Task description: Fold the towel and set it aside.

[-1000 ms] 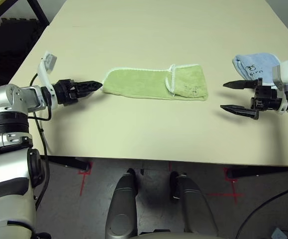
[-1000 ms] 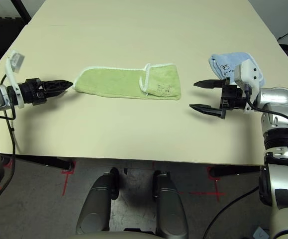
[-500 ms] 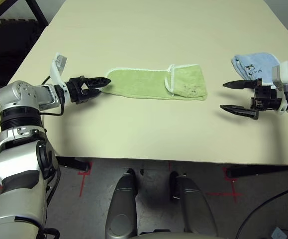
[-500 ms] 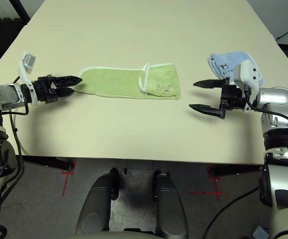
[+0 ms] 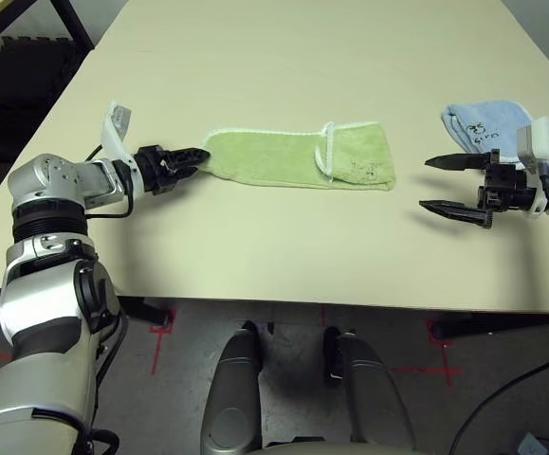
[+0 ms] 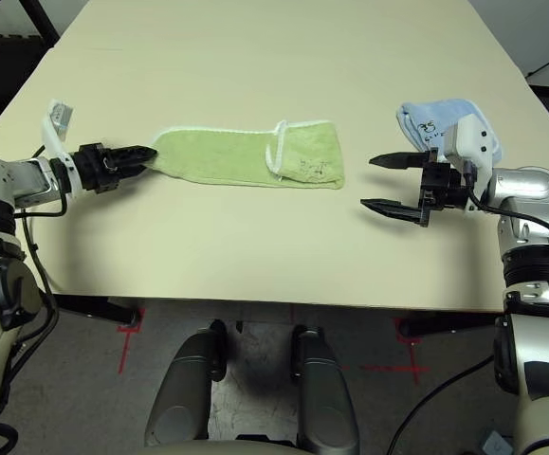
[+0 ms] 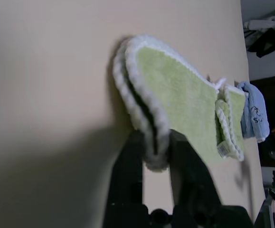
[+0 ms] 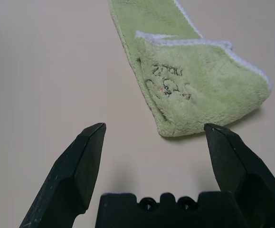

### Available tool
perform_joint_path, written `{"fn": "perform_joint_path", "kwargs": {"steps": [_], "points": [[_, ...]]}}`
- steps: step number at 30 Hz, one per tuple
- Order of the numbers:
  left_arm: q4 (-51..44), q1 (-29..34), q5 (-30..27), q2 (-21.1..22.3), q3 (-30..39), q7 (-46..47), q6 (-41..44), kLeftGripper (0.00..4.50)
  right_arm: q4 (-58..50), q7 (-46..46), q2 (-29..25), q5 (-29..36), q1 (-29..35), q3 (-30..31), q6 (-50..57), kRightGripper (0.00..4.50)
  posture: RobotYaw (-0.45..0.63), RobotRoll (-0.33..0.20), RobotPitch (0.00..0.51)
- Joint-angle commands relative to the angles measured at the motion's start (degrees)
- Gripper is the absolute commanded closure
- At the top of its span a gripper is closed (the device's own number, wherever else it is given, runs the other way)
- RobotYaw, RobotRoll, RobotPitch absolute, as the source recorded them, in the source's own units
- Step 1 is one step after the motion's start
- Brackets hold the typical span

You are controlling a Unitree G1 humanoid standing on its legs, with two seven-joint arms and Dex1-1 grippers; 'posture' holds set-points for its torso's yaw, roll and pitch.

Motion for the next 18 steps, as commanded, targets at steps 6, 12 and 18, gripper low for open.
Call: {"fn": "perform_joint_path", "kwargs": {"steps": [6,12,18], "points": [[-0.1,-1.0,-0.1,0.9,-0.6,-0.5,-0.9,4.48,0.3,-2.0,0.7,0.4,0.6,0.2,1.9,0.0,0.01,0.0,0.218],[-1.1,0.0,2.0,5.8,-4.2,-3.6,-3.3,4.48,-0.4,-2.6,1.8,0.5,0.7,0.5,2.4,0.0,0.02,0.0,0.22],[-1.3,-0.4,3.1,10.4,-8.0,-8.3,-4.4,4.48,0.4,-3.6,2.9,1.1,0.3,-0.1,4.3,0.0,0.03,0.0,0.221]]}}
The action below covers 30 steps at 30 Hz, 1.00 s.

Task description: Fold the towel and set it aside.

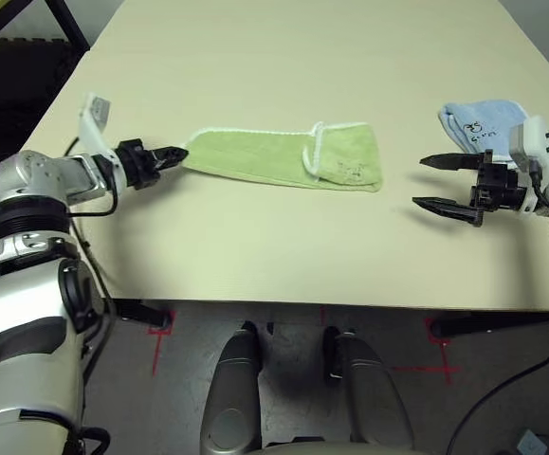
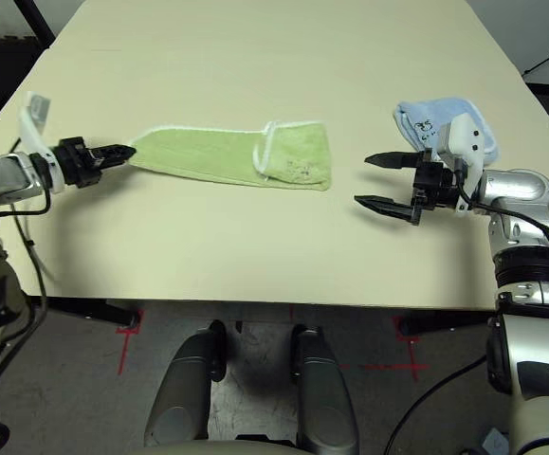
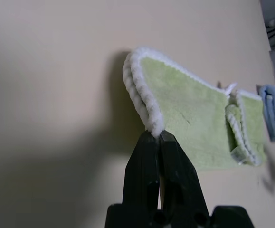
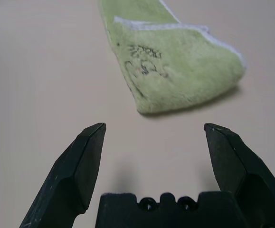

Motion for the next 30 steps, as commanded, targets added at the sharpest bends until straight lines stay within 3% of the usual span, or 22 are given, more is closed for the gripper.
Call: {"fn": "perform_joint_path", "kwargs": {"steps": [1,8,14,20,30], "points": [[-1.0,-0.6,1.1,2.0,-2.4,-3.1,-0.3,4.48,0.4,-0.7,0.7,0.8,0.3,-0.1,1.3,0.0,0.03,0.0,0.221],[-2.9,-2.0,0.7,3.6,-5.1,-7.7,0.7,4.48,0.2,-1.1,1.7,0.7,0.2,0.3,1.5,0.0,0.04,0.0,0.221],[-5.5,-7.6,0.6,4.3,-8.1,-13.0,0.3,4.48,0.2,-0.9,1.5,0.6,0.0,0.2,1.6,0.0,0.04,0.0,0.22],[-8.9,-13.4,-1.9,-0.8,-9.3,-15.8,2.5,4.48,0.3,-0.9,1.6,0.5,-0.2,0.3,1.4,0.0,0.04,0.0,0.219],[-12.1,-15.7,-3.1,-8.6,-11.5,-17.1,2.6,4.48,-0.6,-1.1,1.2,0.6,0.0,0.1,1.4,0.0,0.02,0.0,0.213]]}}
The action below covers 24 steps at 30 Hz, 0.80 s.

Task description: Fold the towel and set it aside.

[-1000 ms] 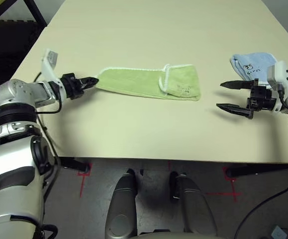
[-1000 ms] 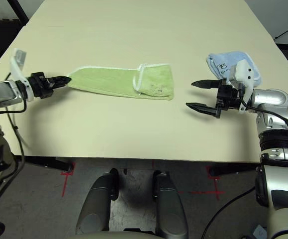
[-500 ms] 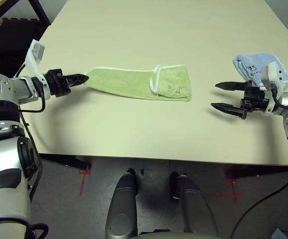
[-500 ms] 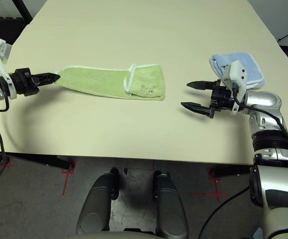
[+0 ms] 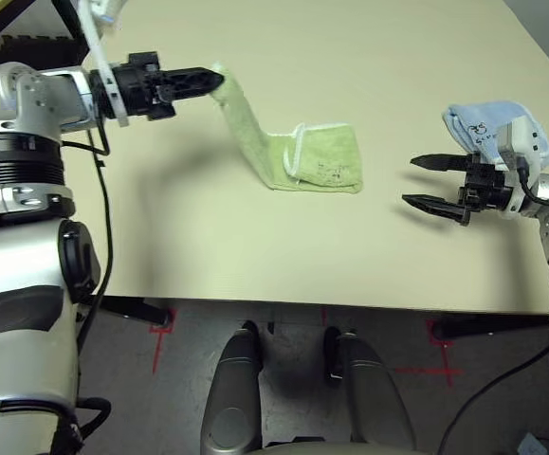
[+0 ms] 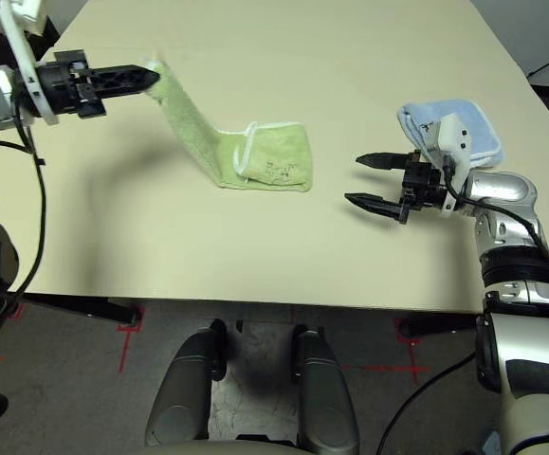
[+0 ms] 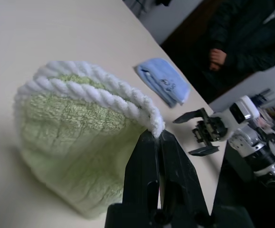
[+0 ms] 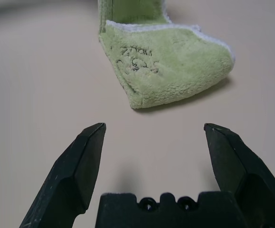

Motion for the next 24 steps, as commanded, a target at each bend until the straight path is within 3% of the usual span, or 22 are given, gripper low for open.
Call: {"fn": "perform_joint_path", "kwargs": {"steps": [1,7,15,24], "points": [[-1.1,-0.6,-0.2,-0.2,-1.1,-1.3,-0.6,4.48,-0.7,0.0,-0.7,0.2,0.5,0.1,-0.1,0.0,0.02,0.0,0.213],[-1.1,-0.4,-0.5,-1.0,-1.2,-1.4,-0.4,4.48,-1.4,-0.2,-1.0,0.4,1.2,-0.2,0.0,0.0,0.02,0.0,0.21],[-1.9,-0.2,-0.3,-7.3,-2.4,-1.1,-1.7,4.48,-0.4,-1.4,-0.8,0.2,0.6,-0.2,-0.5,0.0,0.02,0.0,0.208],[3.9,-0.5,2.3,-13.6,-4.7,0.7,-7.3,4.48,-0.3,-1.9,-1.0,0.1,0.4,-0.2,-0.6,0.0,0.02,0.0,0.209]]}}
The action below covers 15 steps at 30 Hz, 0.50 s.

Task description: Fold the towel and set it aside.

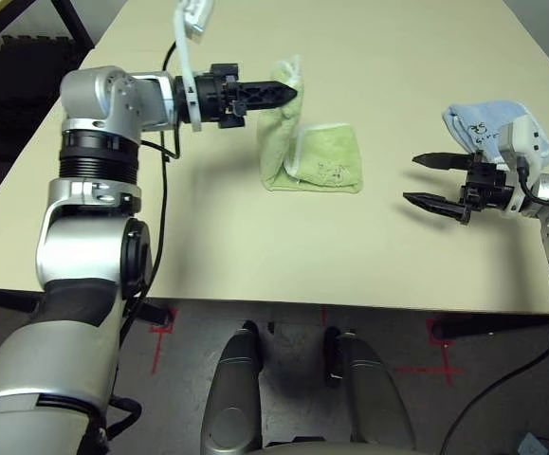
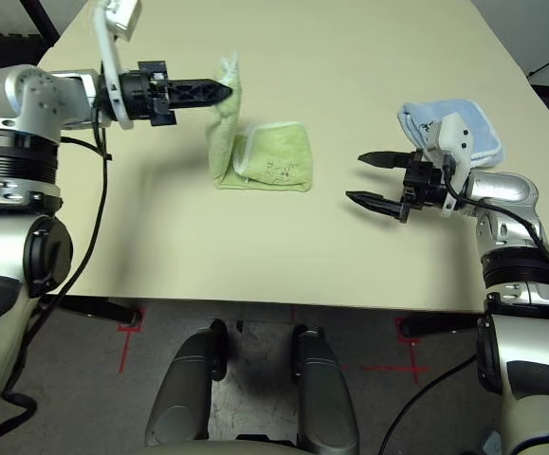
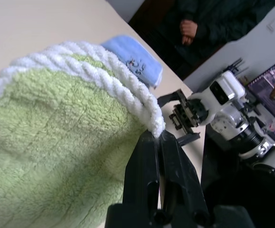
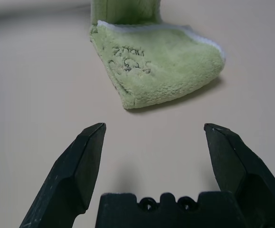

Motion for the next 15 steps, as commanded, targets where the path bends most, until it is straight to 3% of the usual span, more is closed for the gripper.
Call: {"fn": "perform_joint_path", "kwargs": {"steps": [1,15], "points": [[3.7,-0.6,1.3,-2.9,-0.5,1.3,-2.8,4.48,0.2,0.0,-0.8,0.1,0.2,-0.1,-0.5,0.0,0.02,0.0,0.209],[9.8,-1.8,5.0,-9.0,-4.1,-0.9,-8.0,4.48,0.2,-0.4,-0.9,0.0,0.2,-0.1,-0.6,0.0,0.02,0.0,0.214]]}}
